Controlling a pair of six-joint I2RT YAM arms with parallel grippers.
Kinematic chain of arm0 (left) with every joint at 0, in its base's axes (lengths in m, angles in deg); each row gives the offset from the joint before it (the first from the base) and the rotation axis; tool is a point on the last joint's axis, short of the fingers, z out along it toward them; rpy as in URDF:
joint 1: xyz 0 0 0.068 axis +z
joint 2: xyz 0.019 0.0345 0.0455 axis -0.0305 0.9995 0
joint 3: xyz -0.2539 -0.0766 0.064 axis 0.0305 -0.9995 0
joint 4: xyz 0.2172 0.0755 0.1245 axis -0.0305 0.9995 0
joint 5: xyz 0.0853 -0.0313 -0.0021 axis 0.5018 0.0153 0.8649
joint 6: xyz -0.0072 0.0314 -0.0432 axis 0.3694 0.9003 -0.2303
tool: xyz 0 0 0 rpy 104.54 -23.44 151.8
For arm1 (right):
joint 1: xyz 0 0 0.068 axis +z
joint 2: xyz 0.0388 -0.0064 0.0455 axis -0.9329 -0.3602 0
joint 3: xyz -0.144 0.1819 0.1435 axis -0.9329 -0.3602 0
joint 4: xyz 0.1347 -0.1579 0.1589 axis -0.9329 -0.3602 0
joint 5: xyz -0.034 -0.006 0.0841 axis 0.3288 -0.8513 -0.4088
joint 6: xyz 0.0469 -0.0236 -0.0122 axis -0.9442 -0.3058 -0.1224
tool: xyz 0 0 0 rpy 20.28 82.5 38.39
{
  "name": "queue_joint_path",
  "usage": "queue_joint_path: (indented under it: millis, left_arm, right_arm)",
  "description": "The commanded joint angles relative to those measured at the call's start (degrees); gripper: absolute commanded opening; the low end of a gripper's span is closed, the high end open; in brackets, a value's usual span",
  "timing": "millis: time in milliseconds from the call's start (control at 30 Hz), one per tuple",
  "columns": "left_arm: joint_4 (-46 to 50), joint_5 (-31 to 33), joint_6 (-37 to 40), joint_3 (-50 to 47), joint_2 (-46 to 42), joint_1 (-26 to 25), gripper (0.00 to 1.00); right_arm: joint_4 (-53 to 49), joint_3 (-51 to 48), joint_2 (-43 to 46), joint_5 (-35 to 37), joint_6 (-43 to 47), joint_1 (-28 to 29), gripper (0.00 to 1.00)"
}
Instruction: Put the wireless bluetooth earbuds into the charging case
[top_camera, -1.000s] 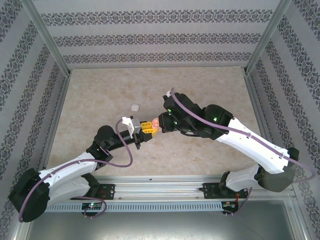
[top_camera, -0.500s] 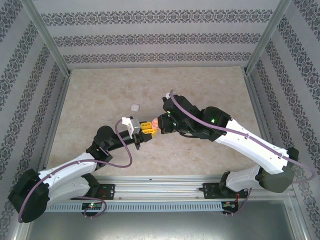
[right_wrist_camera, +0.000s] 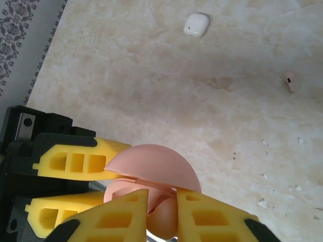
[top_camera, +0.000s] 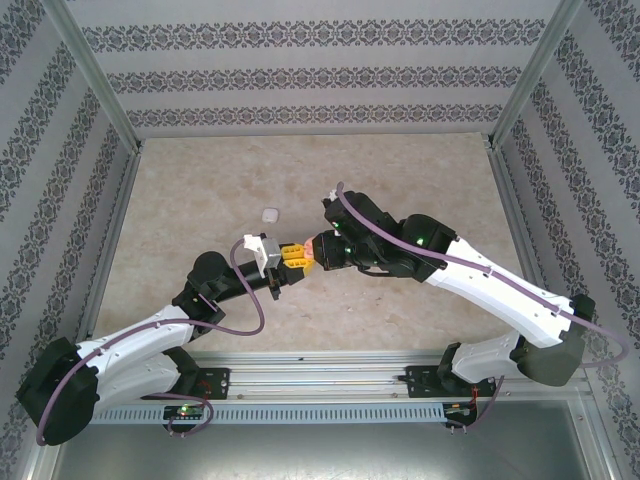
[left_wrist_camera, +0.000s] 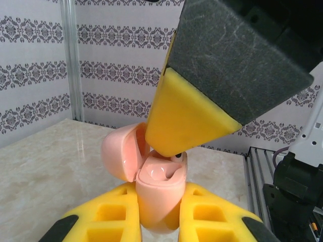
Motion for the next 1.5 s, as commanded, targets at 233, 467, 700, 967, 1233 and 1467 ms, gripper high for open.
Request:
queue_joint_path:
  millis: [233, 467, 700, 967, 1233, 1467]
  left_arm:
    - [-2.9, -0.9, -0.6, -0.4, -1.5, -0.7, 0.0]
    - [-2.8, -0.9, -0.5, -0.7, -1.5, -0.7, 0.0]
    - [-2.6, -0.4, 0.0, -0.6, -1.2, -0.7, 0.0]
    - [0.4, 5.4, 4.1, 0.0, -1.7, -1.0, 0.0]
    - [0.9, 7.2, 7.2, -0.2, -2.8, -1.3, 0.0]
    - [1.5, 7.0, 8.4, -0.4, -3.2, -1.6, 0.0]
  right_arm:
    - [-1.2, 2.2, -0.9, -0.9, 0.4, -0.6, 0.42]
    - [-2.6, 3.8, 0.7, 1.3, -0.4, -0.6, 0.44]
    - [-7.7, 6.9, 1.0, 4.8, -2.1, 0.1, 0.45]
    - [-12.3, 10.0, -2.3, 5.7, -7.4, 1.5, 0.38]
    - [-11.5, 11.3, -6.3, 3.4, -8.1, 1.4, 0.36]
    - [-10.5, 12.4, -8.0, 2.4, -8.5, 0.7, 0.35]
